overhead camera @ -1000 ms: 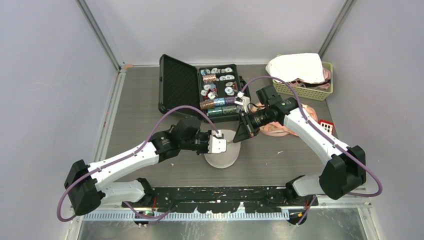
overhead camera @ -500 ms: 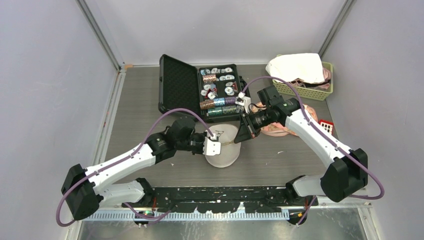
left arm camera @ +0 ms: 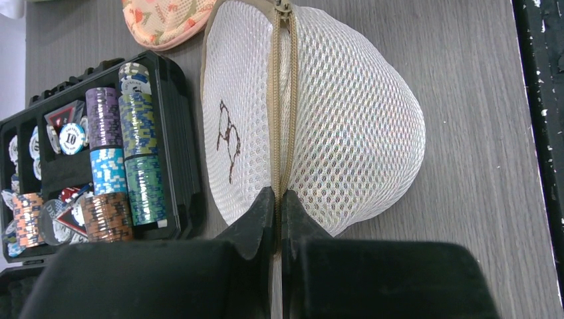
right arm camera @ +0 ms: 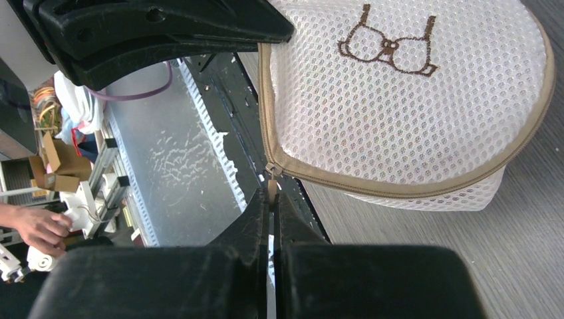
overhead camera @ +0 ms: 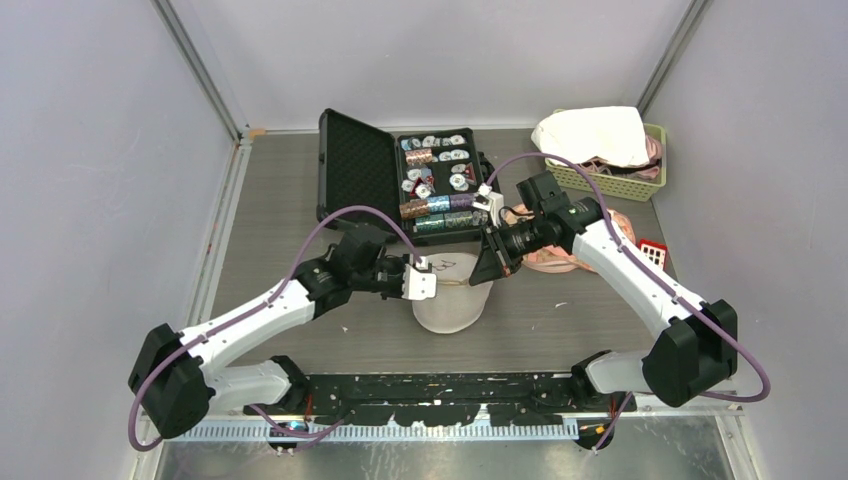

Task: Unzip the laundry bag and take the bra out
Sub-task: Unzip the laundry bag at the center of the board.

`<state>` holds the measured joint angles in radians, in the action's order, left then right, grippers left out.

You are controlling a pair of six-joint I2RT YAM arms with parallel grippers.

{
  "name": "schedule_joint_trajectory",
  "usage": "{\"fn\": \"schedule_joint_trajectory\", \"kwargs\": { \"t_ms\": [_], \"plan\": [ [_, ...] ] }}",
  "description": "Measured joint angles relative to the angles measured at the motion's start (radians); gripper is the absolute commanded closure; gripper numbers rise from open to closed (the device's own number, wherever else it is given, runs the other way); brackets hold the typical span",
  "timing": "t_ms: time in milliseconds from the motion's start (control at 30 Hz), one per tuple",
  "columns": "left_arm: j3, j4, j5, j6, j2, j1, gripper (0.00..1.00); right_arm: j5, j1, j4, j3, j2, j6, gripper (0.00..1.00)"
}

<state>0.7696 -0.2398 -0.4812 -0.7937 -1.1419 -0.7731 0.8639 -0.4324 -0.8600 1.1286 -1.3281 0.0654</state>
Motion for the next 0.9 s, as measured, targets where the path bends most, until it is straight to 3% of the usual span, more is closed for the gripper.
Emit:
{"fn": "schedule_joint_trajectory", "kwargs": {
  "t_ms": [100,200,467,900],
  "plan": [
    [0.012,-0.019,-0.004,-0.002,0.000,0.004,0.64,0.004,0.001,0.007,0.000,0.000,-0.020,0.99],
    [0.040,-0.064,0.002,0.013,0.000,0.018,0.58,0.012,0.002,0.008,0.000,0.000,-0.038,0.99],
    [0.204,-0.152,-0.028,0.064,-0.013,-0.003,0.55,0.022,0.003,0.014,0.000,0.000,-0.072,0.99],
    [0.264,-0.155,-0.035,0.137,-0.130,-0.112,0.56,0.024,0.003,0.036,0.000,-0.001,-0.095,0.99]
  ]
}}
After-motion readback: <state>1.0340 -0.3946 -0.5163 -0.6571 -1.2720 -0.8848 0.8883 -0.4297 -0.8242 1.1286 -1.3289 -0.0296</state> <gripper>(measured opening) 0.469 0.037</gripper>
